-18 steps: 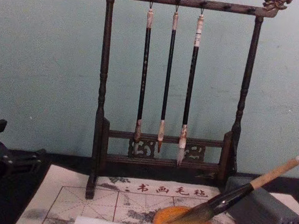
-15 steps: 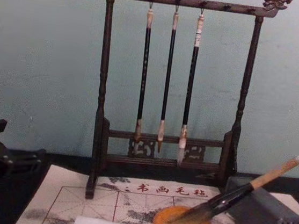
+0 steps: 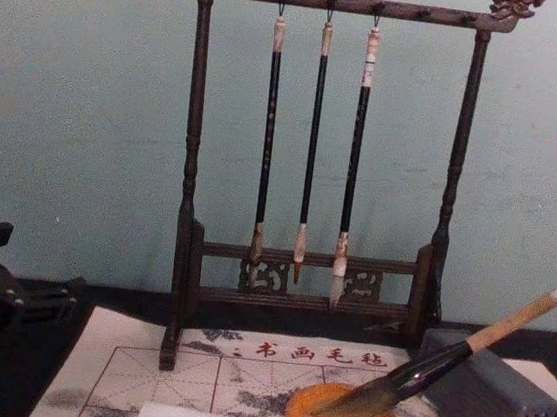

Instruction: Pick up the brush from the inkstone, write on the paper, then place the brush back to its original position.

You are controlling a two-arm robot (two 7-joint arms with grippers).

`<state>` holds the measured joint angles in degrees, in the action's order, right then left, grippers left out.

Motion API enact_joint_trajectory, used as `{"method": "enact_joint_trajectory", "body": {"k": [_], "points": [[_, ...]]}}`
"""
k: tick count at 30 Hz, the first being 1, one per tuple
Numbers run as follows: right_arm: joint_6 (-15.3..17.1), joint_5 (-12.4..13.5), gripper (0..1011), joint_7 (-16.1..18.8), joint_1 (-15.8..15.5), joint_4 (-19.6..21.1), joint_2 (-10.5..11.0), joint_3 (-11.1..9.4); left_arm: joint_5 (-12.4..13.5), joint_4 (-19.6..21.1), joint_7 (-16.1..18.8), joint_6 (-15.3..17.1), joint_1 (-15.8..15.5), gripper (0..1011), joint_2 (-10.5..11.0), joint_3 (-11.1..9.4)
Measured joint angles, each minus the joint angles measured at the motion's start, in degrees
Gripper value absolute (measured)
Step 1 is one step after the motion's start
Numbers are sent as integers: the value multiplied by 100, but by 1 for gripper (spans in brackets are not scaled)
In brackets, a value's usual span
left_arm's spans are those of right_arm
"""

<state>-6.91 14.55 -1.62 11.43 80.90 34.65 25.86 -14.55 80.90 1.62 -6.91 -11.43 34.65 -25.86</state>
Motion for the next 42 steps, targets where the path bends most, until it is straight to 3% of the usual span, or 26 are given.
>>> {"method": "enact_joint_trajectory", "body": {"k": [42], "points": [[0, 0, 1000, 0, 0, 0, 0, 0, 0, 0, 0, 0, 0, 1001, 0, 0]]}}
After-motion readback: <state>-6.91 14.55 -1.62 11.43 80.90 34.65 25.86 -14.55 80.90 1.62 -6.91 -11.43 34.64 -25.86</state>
